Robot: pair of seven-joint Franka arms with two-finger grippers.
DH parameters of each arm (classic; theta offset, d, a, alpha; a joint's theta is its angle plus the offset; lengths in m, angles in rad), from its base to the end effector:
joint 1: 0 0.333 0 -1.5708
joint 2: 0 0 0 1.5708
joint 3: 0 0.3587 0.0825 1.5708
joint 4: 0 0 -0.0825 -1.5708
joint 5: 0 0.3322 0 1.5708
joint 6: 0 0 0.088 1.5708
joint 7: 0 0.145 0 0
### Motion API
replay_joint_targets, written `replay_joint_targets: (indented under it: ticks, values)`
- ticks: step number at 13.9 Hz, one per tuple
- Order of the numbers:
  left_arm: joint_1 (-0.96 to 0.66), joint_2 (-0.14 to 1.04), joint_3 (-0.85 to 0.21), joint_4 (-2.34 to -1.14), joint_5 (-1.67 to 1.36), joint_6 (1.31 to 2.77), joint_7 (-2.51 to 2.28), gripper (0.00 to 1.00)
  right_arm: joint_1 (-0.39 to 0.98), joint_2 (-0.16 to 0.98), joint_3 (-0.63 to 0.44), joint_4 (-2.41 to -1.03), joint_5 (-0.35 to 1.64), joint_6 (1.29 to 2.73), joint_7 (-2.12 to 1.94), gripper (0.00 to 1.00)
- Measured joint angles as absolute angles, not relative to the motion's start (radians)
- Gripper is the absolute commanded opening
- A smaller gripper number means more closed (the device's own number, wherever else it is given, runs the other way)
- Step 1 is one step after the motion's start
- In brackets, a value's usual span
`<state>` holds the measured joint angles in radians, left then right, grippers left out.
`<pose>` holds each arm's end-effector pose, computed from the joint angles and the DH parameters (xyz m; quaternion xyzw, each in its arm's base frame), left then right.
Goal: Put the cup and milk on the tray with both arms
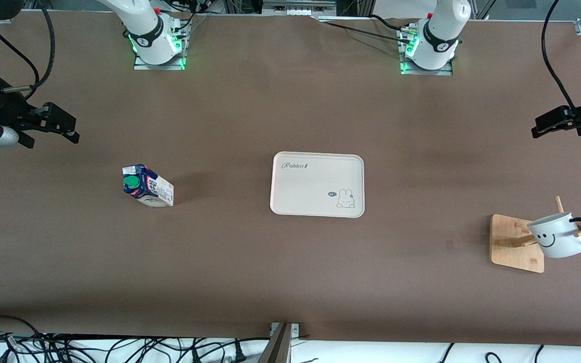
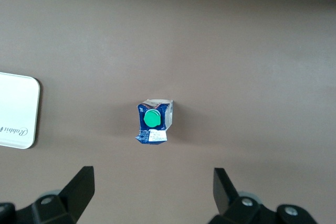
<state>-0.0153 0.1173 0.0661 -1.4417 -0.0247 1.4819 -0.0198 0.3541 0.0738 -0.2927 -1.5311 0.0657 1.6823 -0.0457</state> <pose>0.5312 0.0208 0.6148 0.9986 0.0346 -0.0383 0.0091 0.5396 0.0485 0.6197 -0.9976 -0.0519 -0.0401 0.0225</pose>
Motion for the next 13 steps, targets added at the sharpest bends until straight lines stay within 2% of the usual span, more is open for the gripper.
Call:
replay_joint_targets:
  ticks: [3,7,10,13]
  values:
    - [-0.014,0.119,0.066,-1.442,-0.034,1.501,-0.020,1.00,0.354,0.074,-0.293,-1.531,0.066,1.681,-0.046,1.00]
    - [0.031,0.131,0.071,-1.461,-0.105,1.602,-0.020,1.00,0.354,0.073,-0.293,-1.530,0.066,1.681,-0.046,1.00]
    - [0.059,0.131,0.072,-1.547,-0.143,1.766,-0.017,1.00,0.354,0.073,-0.294,-1.530,0.066,1.680,-0.046,1.00]
    - [0.049,0.089,0.065,-1.689,-0.145,1.974,-0.017,1.00,0.354,0.087,-0.296,-1.532,0.066,1.673,-0.046,1.00]
